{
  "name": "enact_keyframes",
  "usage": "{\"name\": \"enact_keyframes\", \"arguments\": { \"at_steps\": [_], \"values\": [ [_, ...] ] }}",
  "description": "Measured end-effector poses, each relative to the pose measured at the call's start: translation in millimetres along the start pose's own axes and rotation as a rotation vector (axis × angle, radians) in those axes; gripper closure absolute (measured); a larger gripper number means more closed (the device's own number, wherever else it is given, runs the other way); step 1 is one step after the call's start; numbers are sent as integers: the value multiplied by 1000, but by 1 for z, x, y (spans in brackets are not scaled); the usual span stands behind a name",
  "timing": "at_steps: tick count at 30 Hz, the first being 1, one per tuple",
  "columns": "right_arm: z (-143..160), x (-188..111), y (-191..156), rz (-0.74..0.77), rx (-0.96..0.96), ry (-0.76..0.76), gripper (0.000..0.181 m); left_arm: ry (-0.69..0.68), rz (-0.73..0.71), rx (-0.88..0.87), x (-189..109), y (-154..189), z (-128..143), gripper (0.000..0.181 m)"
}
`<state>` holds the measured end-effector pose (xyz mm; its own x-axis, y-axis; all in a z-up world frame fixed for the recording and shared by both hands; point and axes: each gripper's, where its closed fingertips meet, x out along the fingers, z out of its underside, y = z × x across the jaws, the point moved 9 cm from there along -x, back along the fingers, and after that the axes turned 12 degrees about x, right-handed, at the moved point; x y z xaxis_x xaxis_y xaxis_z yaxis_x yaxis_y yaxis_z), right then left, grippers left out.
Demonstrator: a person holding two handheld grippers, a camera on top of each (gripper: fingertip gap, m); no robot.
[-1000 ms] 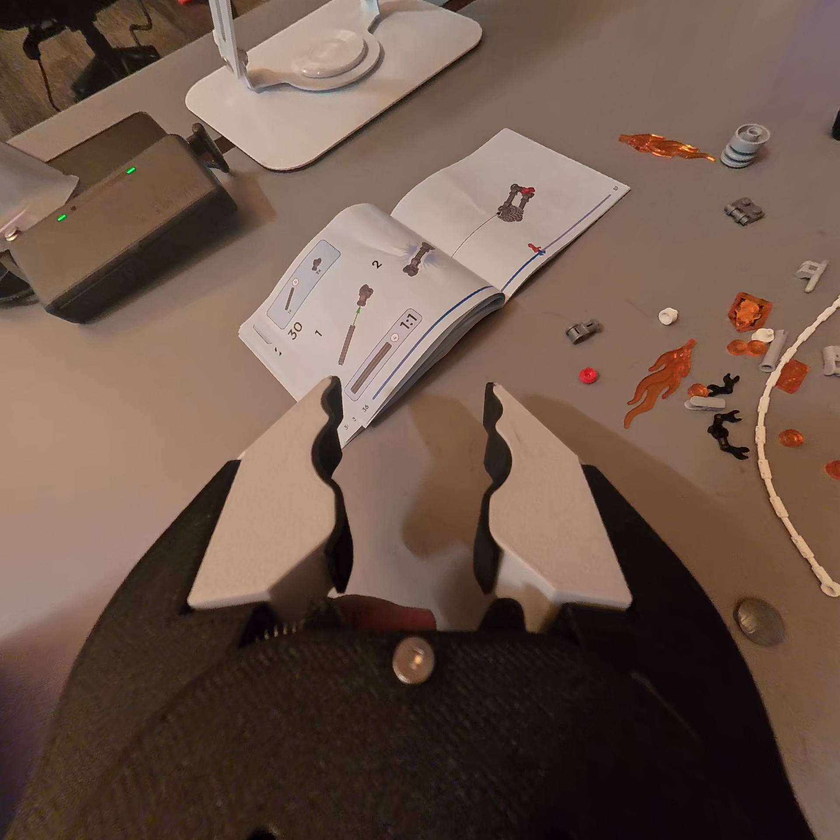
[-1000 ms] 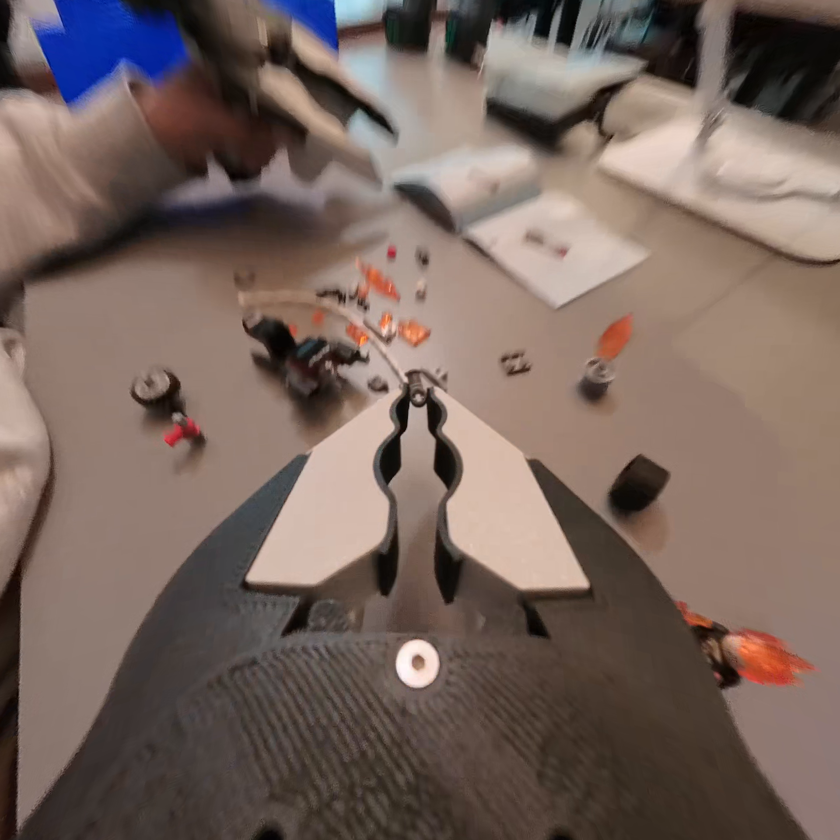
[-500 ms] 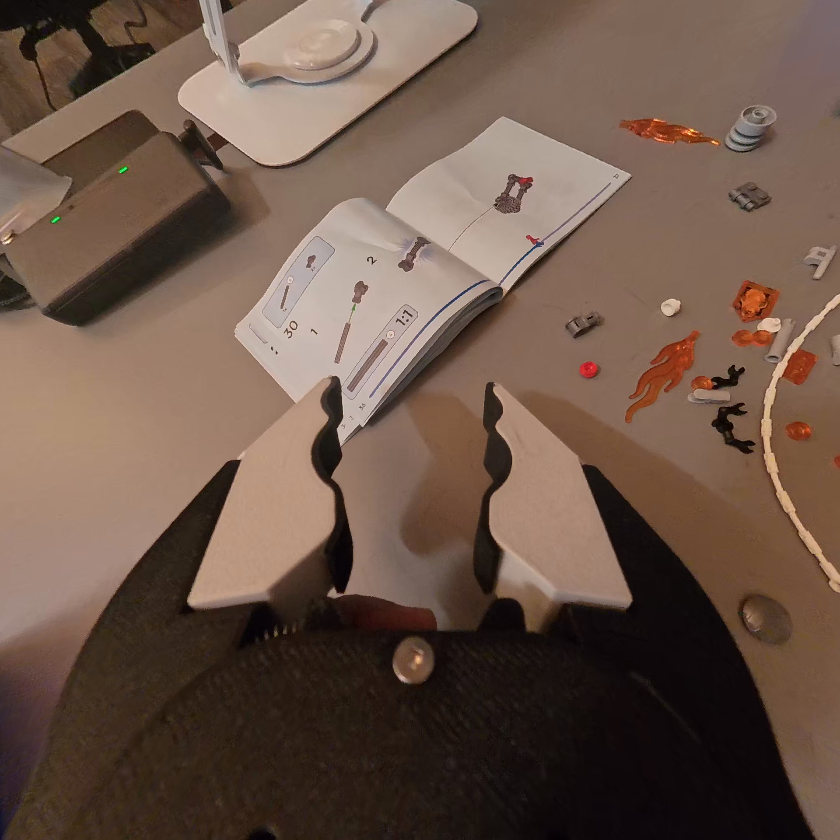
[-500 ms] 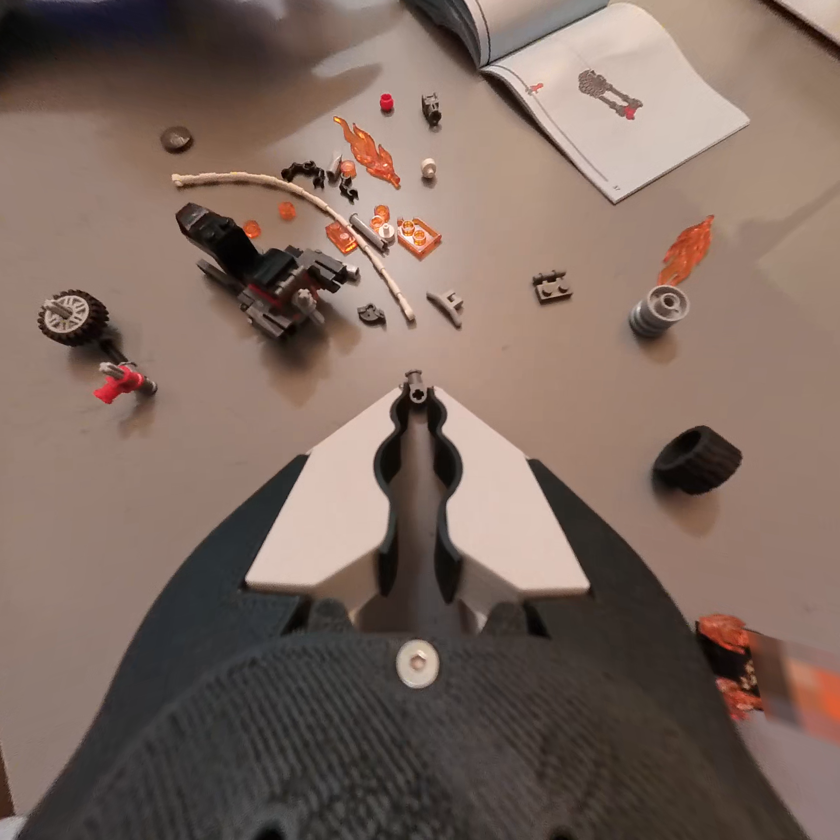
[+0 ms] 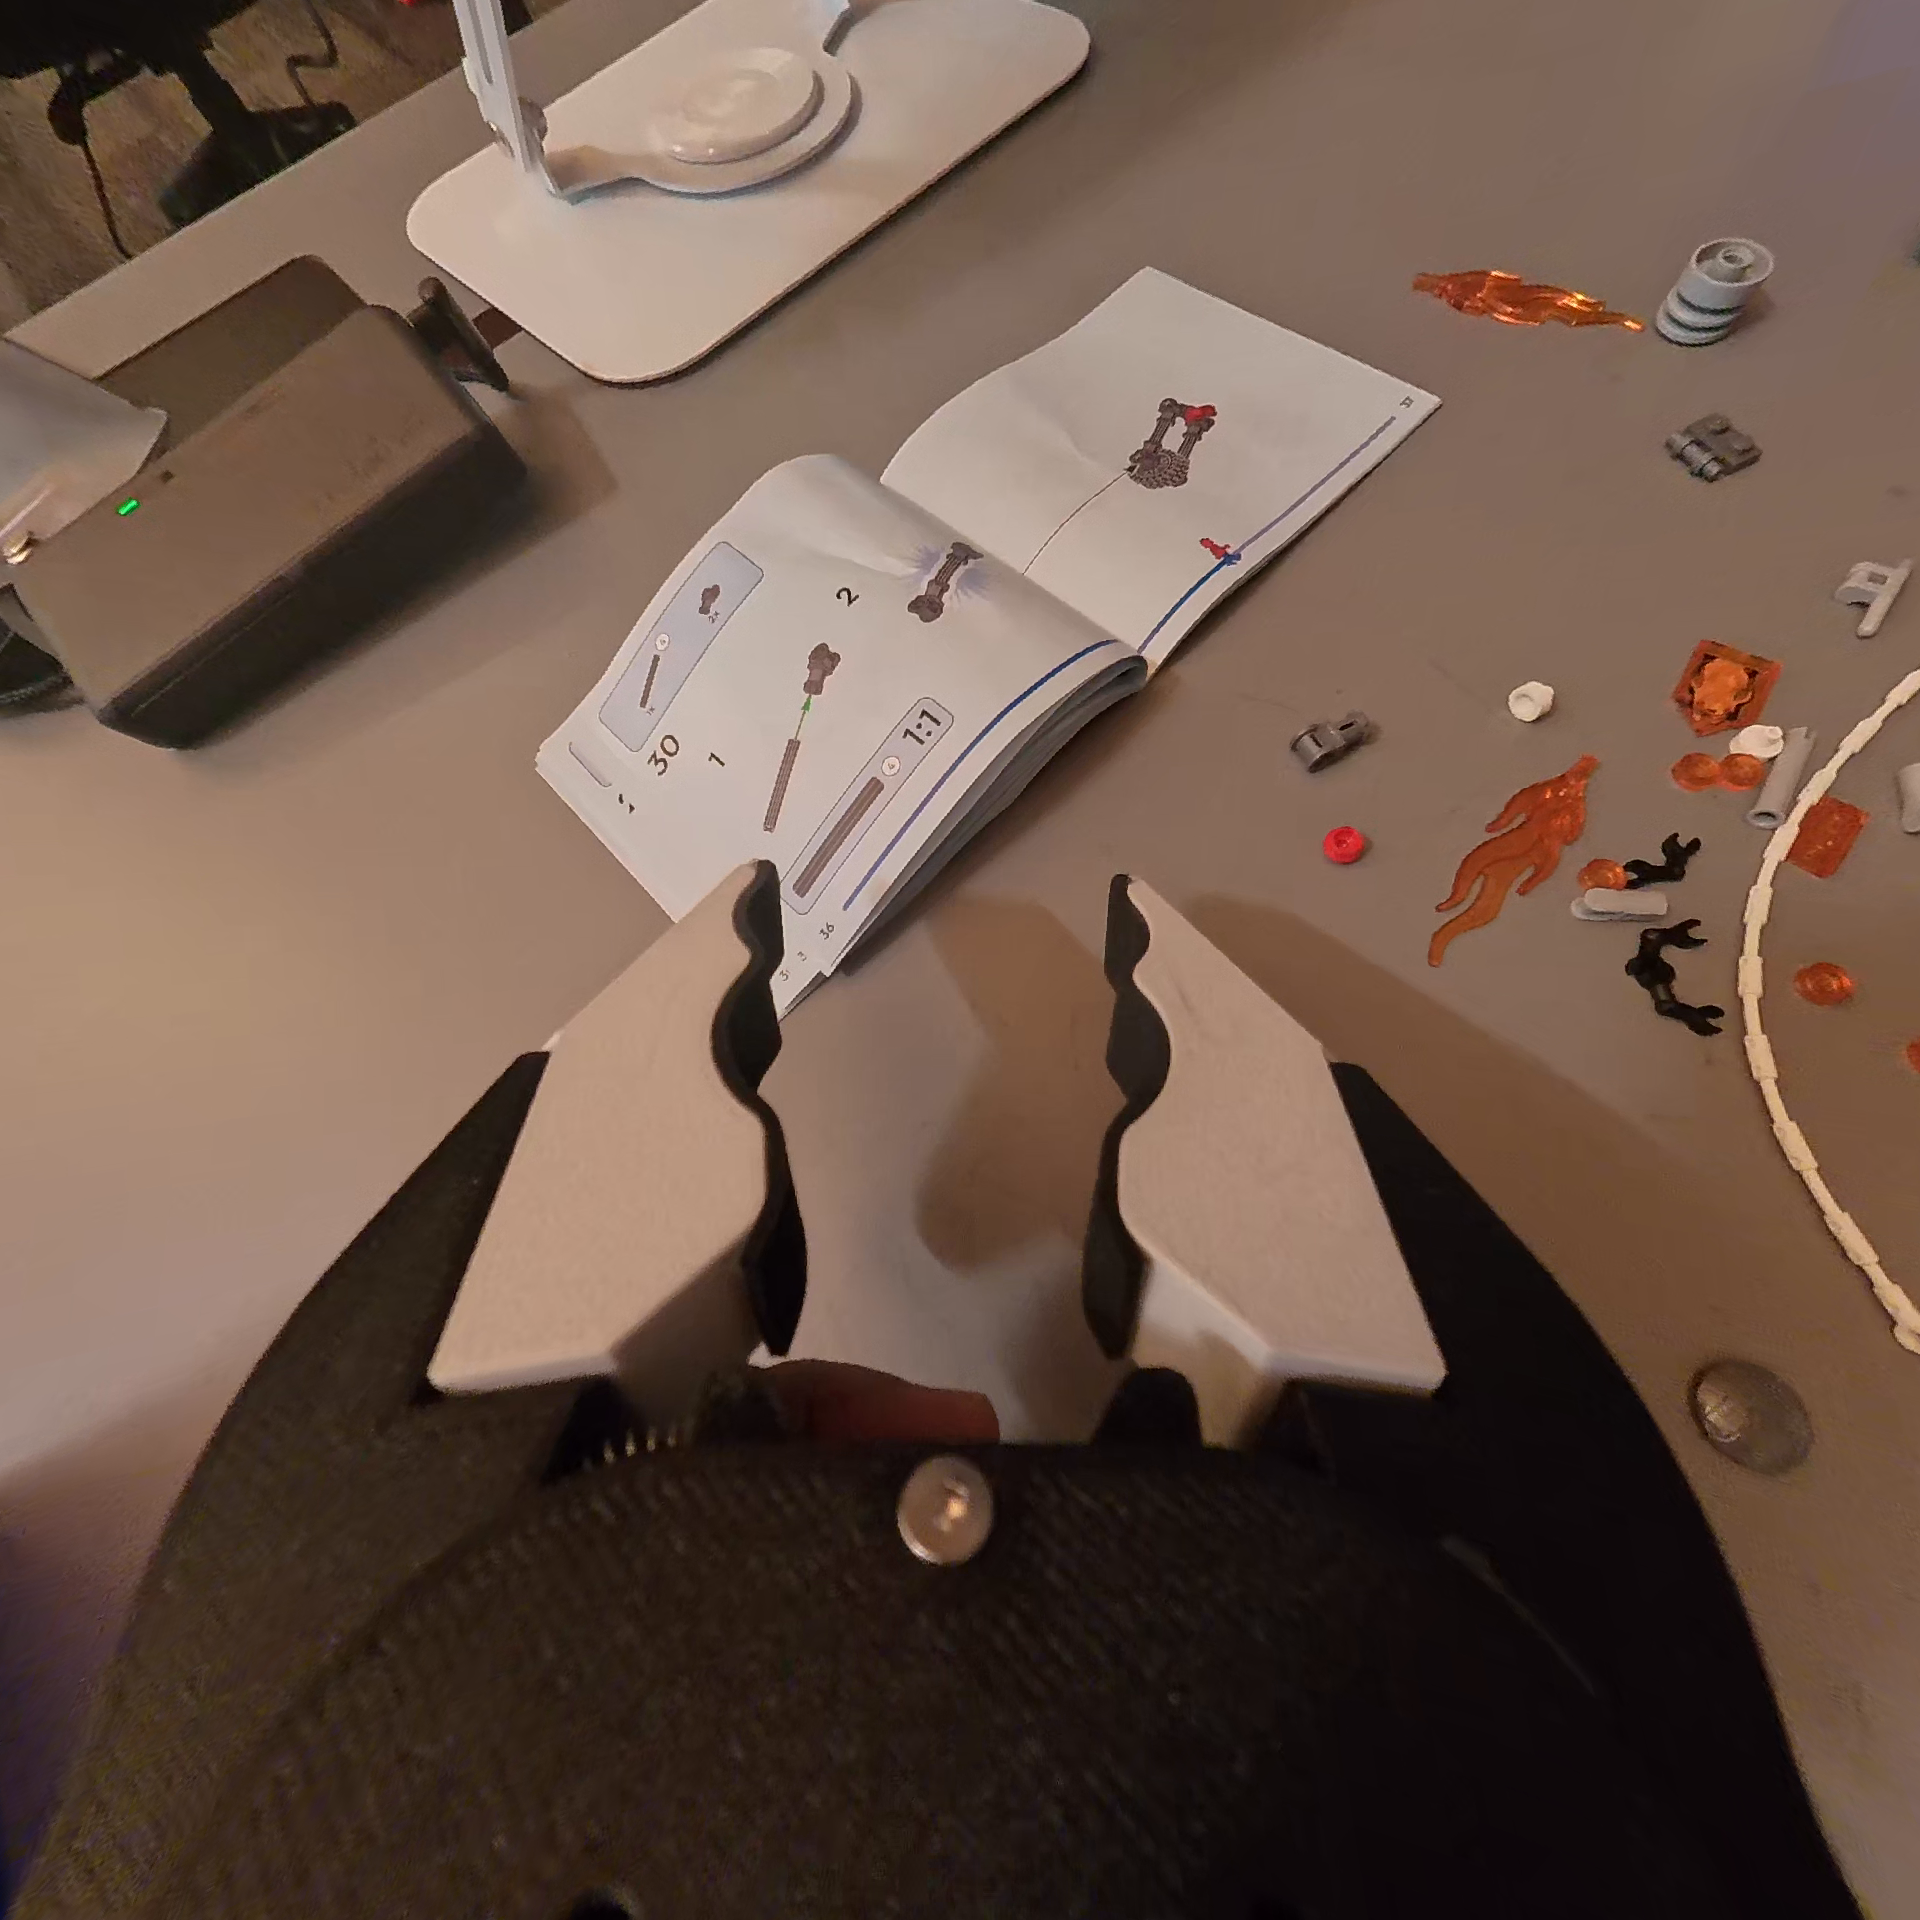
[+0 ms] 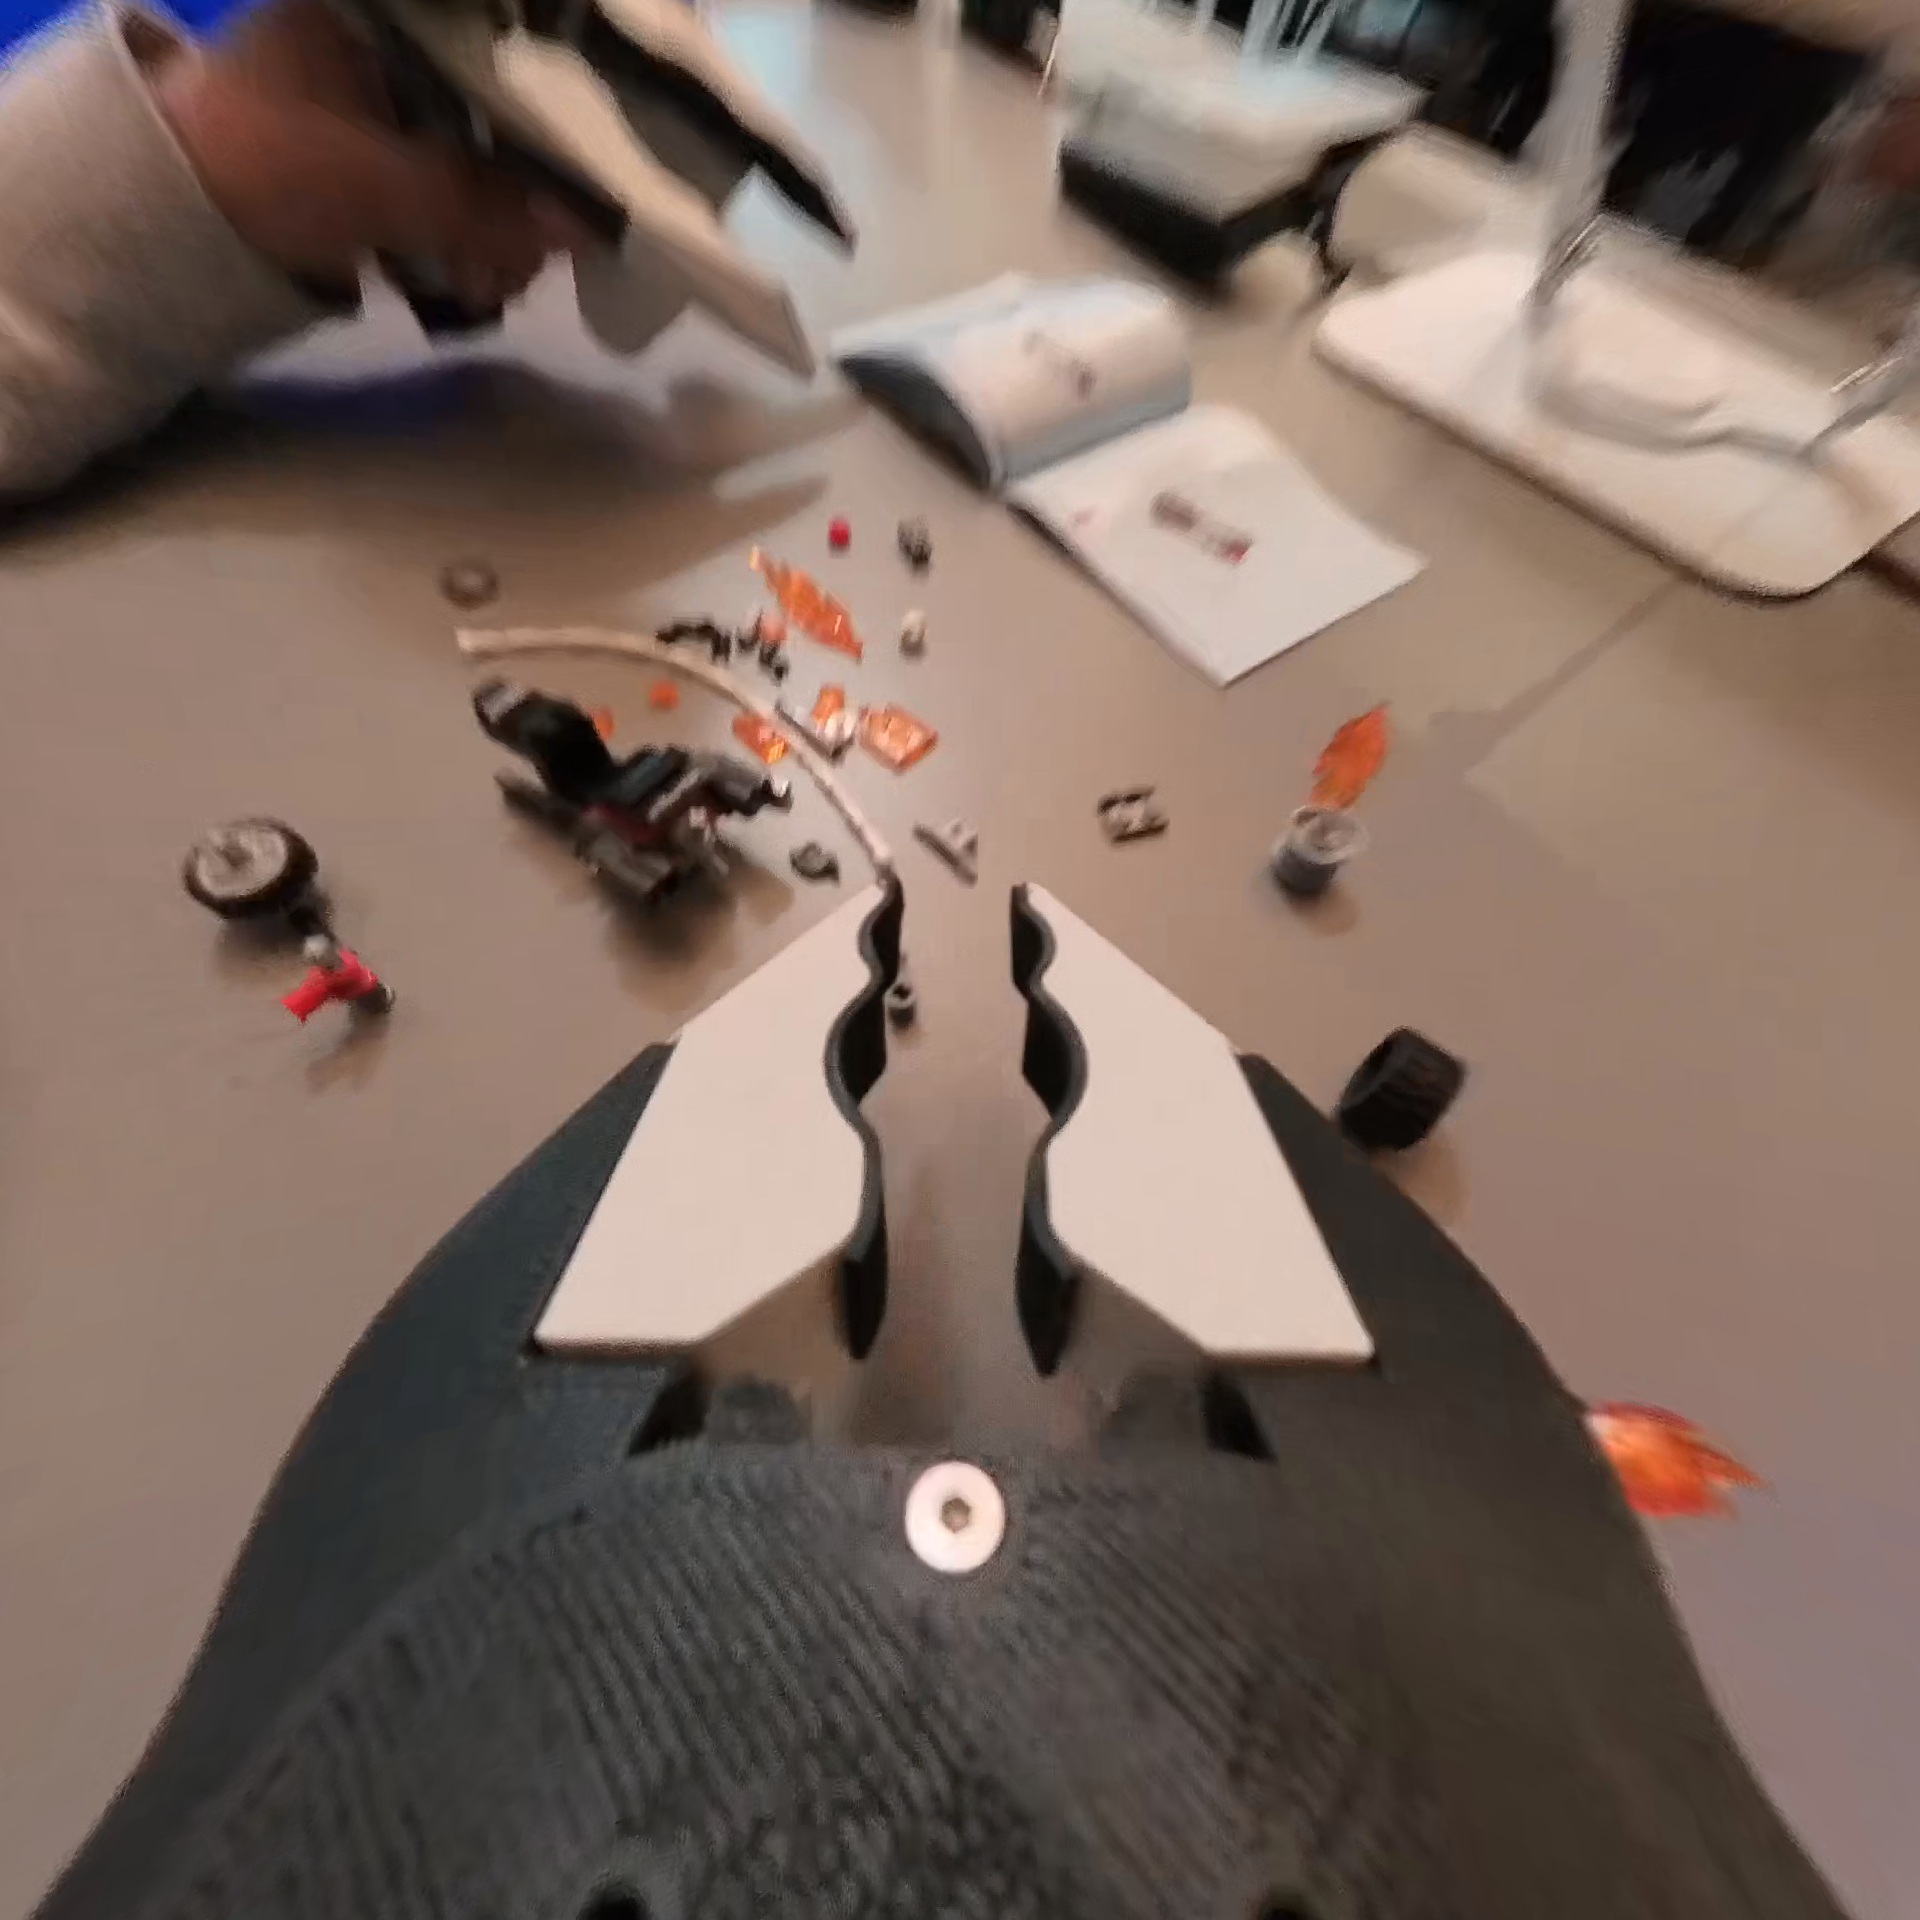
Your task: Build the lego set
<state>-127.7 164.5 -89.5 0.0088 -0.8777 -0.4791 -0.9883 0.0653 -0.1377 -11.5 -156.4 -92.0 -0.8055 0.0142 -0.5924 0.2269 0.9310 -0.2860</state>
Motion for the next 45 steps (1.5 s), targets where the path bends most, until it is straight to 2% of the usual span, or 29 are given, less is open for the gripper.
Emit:
{"name": "enact_keyframes", "arguments": {
  "at_steps": [6, 11, 20, 28, 32, 36, 38, 40, 42, 45],
  "values": [
    [-20, -55, 11, 33, 44, 464, 164, -1, 1, 2, 0, 0, 0, 119],
    [-21, -75, 19, -42, 138, 633, 159, -2, 1, 1, 1, 0, 0, 119],
    [-22, -63, 15, -22, 107, 563, 159, 8, -6, 14, 1, 2, -1, 119],
    [-23, -70, 18, -21, 132, 626, 158, 72, 16, 27, -4, 4, -6, 117],
    [-23, -64, 18, 48, 106, 580, 158, 108, 6, 42, -7, 5, -10, 117],
    [-24, -48, 18, 179, 0, 457, 159, 188, -20, 38, -10, 6, -12, 116],
    [-23, -41, 25, 292, -29, 375, 159, 254, -93, 19, -11, 3, -12, 101],
    [-22, -34, 25, 327, -22, 333, 155, 315, -170, 23, -14, 1, -11, 98],
    [-24, -28, 17, 286, 26, 358, 148, 355, -267, 60, -19, 0, -11, 94],
    [-24, -21, -5, 125, 125, 423, 141, 372, -448, 141, -30, 1, -13, 89]
  ]
}}
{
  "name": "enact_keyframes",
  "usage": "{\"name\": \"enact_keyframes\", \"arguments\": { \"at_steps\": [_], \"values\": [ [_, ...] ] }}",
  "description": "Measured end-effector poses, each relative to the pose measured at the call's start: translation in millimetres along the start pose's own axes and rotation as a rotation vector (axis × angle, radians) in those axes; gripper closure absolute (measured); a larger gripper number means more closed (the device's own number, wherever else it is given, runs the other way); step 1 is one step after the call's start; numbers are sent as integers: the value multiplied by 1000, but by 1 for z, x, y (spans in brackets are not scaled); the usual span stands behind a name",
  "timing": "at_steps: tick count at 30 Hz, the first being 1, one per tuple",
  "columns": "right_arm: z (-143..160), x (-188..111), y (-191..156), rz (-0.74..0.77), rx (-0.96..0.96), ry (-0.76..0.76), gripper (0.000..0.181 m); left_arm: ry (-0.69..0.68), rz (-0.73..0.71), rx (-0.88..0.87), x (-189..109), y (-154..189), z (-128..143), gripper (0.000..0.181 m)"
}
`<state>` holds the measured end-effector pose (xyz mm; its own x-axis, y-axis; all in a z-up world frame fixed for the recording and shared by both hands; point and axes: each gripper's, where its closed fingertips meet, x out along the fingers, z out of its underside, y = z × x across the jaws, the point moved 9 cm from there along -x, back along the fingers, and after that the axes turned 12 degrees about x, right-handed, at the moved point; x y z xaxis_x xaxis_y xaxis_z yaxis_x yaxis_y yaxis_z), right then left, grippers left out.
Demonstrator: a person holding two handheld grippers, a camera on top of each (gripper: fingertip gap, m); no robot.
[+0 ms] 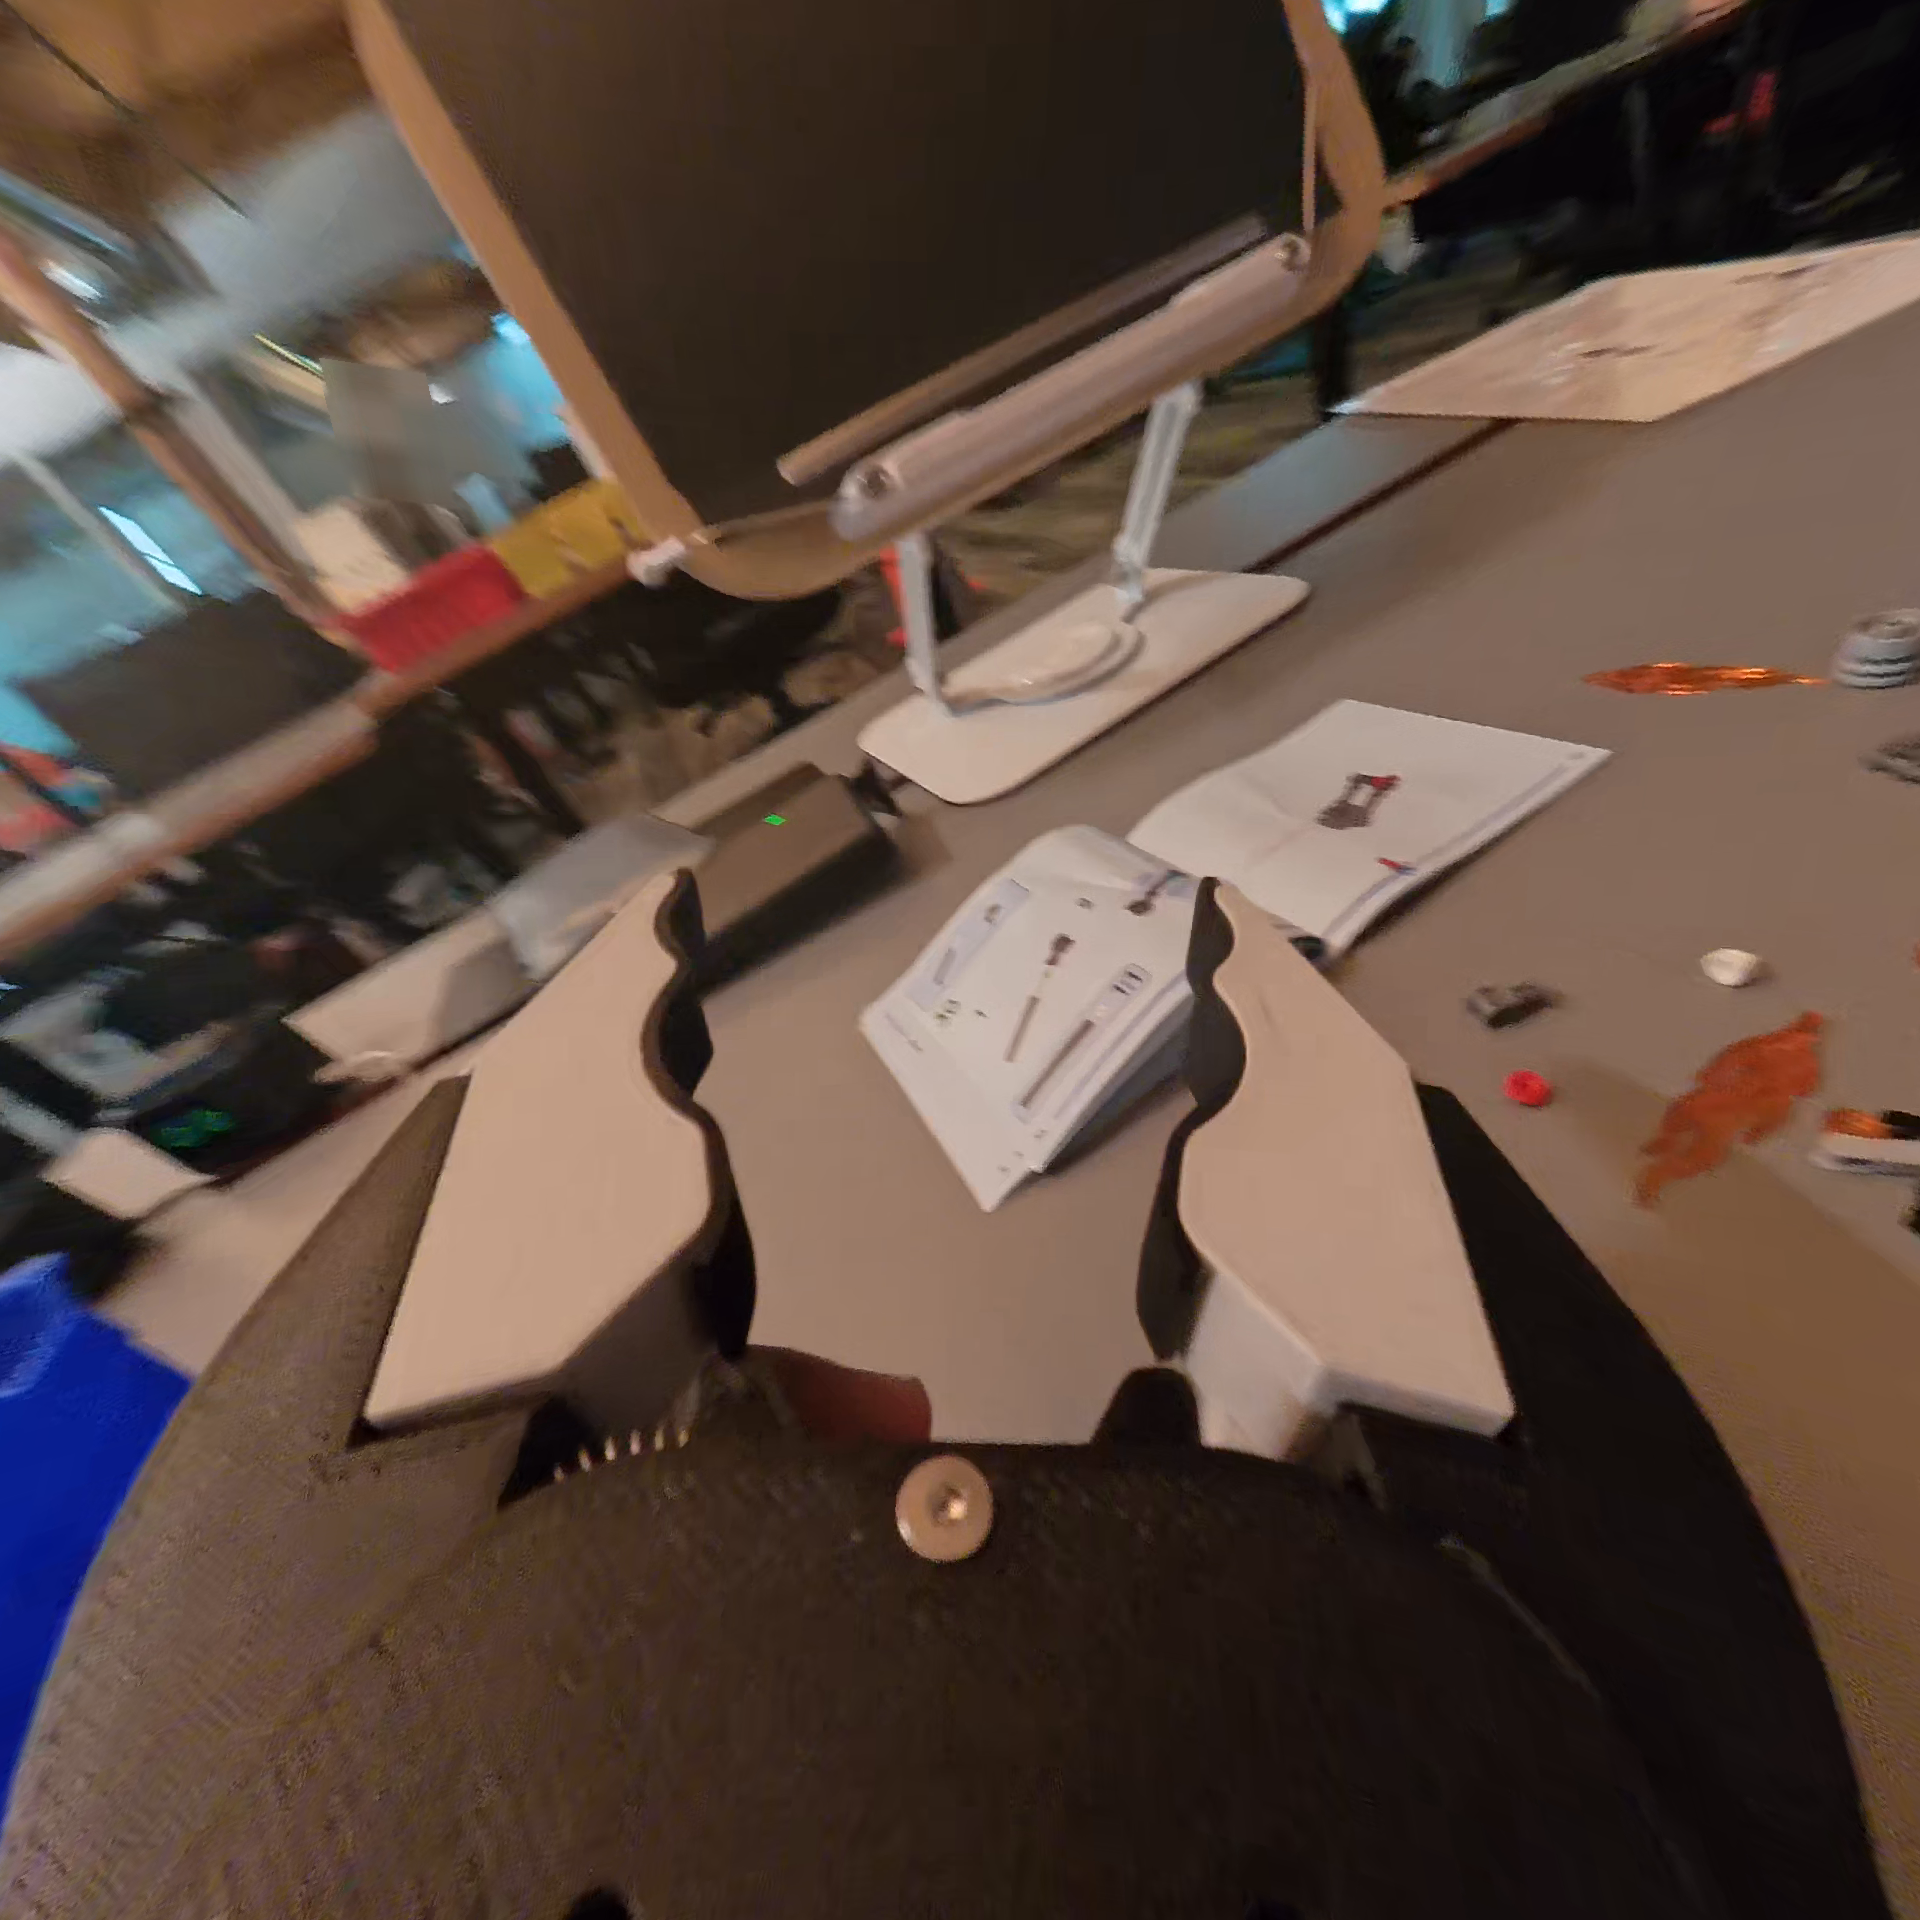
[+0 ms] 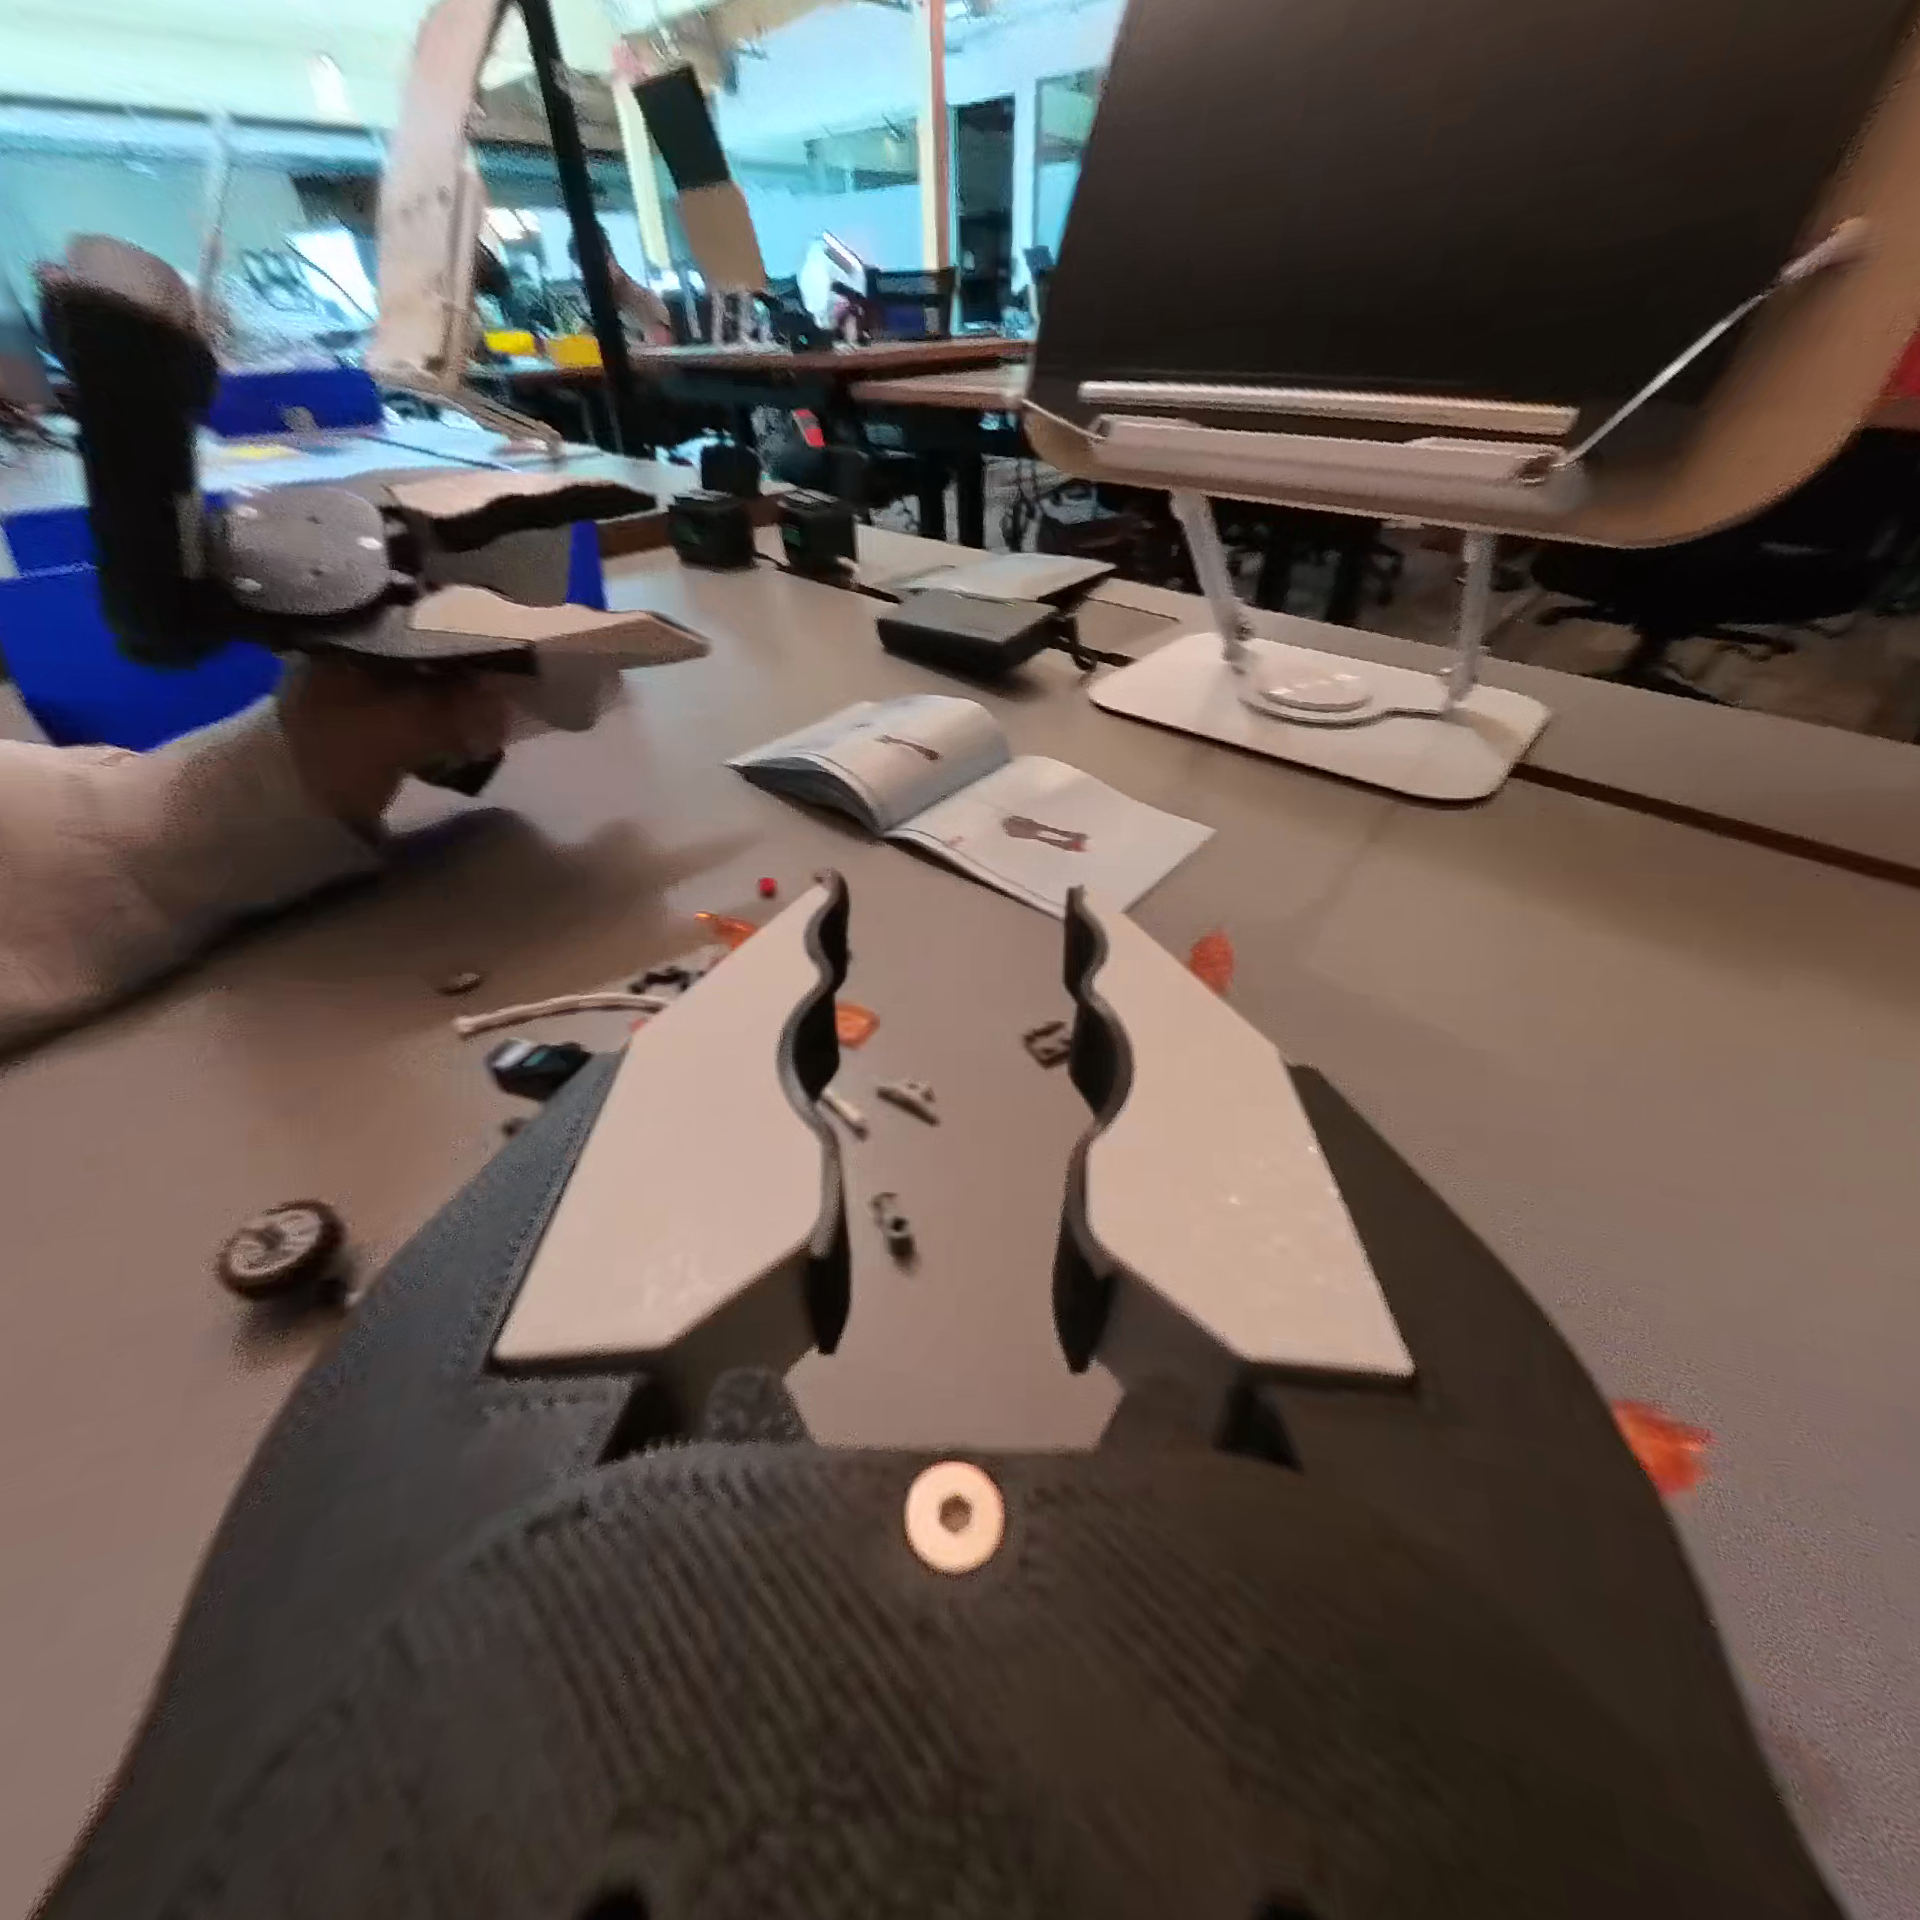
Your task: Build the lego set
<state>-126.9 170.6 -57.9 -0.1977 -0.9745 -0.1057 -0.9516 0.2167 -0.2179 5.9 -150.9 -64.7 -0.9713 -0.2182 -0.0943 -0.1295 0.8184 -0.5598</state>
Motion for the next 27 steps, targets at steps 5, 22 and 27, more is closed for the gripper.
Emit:
{"name": "enact_keyframes", "arguments": {
  "at_steps": [5, 22, 27],
  "values": [
    [11, -9, -29, 29, -45, 40, 145, 41, -318, 171, -15, 1, -4, 99],
    [-6, 6, -117, -12, -16, 34, 128, 74, -260, -223, -25, -21, 12, 106],
    [-3, -24, -89, -103, 66, 221, 181, 105, -123, -343, -25, -15, 9, 127]
  ]
}}
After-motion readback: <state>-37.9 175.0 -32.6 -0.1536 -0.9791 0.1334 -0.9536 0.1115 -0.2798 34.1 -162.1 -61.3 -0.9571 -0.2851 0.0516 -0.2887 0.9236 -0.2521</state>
